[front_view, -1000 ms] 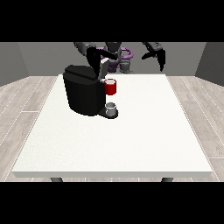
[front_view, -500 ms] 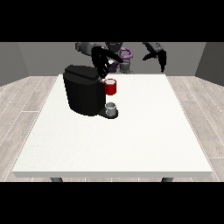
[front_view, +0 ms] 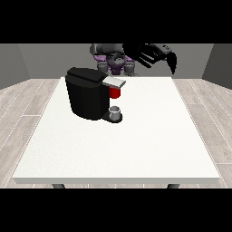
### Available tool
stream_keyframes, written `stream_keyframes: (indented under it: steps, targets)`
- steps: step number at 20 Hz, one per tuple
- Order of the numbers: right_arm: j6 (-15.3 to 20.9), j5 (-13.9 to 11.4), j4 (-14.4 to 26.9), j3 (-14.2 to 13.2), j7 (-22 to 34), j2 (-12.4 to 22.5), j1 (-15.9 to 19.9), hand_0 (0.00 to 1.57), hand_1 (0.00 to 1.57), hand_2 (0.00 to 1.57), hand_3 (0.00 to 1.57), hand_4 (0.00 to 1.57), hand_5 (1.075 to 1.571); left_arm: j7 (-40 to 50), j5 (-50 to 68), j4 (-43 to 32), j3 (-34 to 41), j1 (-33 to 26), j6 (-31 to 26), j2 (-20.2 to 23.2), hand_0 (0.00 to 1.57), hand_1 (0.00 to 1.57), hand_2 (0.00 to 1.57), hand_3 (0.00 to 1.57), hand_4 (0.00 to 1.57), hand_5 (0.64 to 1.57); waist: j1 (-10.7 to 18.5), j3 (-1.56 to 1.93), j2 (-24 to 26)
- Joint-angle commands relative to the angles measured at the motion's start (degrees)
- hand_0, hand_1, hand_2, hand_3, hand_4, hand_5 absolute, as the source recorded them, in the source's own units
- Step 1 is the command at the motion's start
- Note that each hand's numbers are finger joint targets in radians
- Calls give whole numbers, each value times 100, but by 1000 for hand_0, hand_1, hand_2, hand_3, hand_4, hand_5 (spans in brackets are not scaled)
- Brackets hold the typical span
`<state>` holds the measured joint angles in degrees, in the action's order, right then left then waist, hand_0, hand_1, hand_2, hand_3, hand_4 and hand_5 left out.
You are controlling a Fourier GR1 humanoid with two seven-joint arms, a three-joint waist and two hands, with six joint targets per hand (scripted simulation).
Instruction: Insert the coffee pod into the coffee machine and close the lid
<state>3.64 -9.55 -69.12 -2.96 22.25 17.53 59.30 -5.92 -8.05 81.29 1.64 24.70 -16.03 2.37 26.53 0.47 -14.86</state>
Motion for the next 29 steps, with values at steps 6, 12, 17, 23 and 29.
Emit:
stream_keyframes:
  steps: [6,12,17,23,29]
  targets:
    - [222,-342,624,226,-600,-388,799,0,0,0,0,0,1571,-149,142,91,68,87,-119,86,0,0,0,0,377,1571,282,-52,-310]
    - [146,-82,1186,-212,-1073,-251,1196,0,0,0,0,53,1571,25,557,215,390,377,-485,438,0,0,0,0,203,1571,341,-50,-680]
    - [96,7,1597,-325,-1392,-335,1422,0,0,0,0,0,1571,392,566,362,340,533,-370,353,0,0,0,0,272,1571,288,-48,-687]
    - [94,-40,1339,161,-2025,-1140,810,0,0,0,0,0,1571,-86,545,113,505,-128,-302,398,0,0,0,0,322,1571,-288,-49,-169]
    - [-88,296,924,824,-2626,-1732,-361,0,0,0,0,259,1571,-129,541,-280,685,-763,-143,357,0,0,0,0,266,1571,-1016,-47,570]
